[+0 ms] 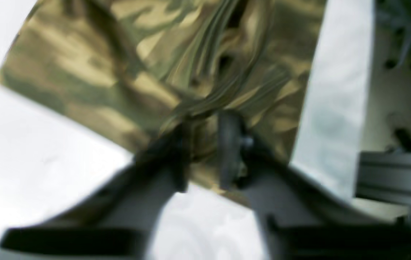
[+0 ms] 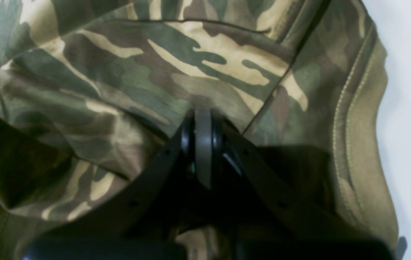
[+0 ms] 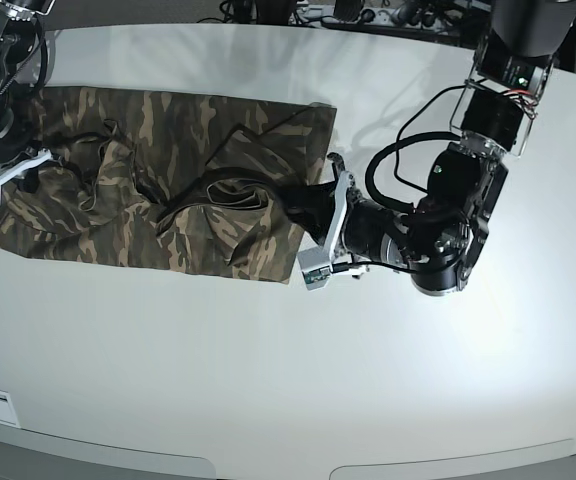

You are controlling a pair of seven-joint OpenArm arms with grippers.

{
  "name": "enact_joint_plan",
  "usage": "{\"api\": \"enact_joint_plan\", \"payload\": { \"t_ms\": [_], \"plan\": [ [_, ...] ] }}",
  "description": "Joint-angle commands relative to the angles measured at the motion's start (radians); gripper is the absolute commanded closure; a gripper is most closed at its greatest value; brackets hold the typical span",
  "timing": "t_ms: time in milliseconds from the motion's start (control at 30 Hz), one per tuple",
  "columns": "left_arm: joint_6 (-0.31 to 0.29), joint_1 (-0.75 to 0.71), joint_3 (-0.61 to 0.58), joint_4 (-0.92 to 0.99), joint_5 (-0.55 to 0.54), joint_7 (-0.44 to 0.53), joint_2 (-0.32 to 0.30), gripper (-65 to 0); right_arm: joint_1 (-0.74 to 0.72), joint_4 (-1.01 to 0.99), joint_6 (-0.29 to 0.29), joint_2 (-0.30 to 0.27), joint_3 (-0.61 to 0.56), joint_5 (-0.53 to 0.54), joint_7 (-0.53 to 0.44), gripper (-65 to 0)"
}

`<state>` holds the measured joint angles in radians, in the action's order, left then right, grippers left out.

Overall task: Fold the T-shirt properly
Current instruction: 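Grasp the shirt edge with the left gripper and lift it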

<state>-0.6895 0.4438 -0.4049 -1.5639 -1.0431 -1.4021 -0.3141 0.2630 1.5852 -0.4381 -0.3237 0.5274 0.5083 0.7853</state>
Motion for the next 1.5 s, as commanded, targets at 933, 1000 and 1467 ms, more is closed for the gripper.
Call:
{"api": "enact_joint_plan", "payload": {
  "t_ms": [933,1000,1467],
  "plan": [
    [-0.009,0.041,-0.183,-0.016,0.248,0.352,-0.085,0.0,-0.031,0.001,-0.008,-0.006,-0.004,-0.007,0.045,0.0],
    [-0.009,0.042,-0.183,-0.016,0.226,0.352,-0.085,0.0,-0.031,0.001,-0.008,-0.006,-0.004,-0.007,0.045,0.0],
    [-0.009,0.041,-0.183,-0.016,-0.181,0.203,-0.028,0.0,-0.031,0.001,-0.008,-0.006,-0.004,-0.007,0.045,0.0]
  ]
}}
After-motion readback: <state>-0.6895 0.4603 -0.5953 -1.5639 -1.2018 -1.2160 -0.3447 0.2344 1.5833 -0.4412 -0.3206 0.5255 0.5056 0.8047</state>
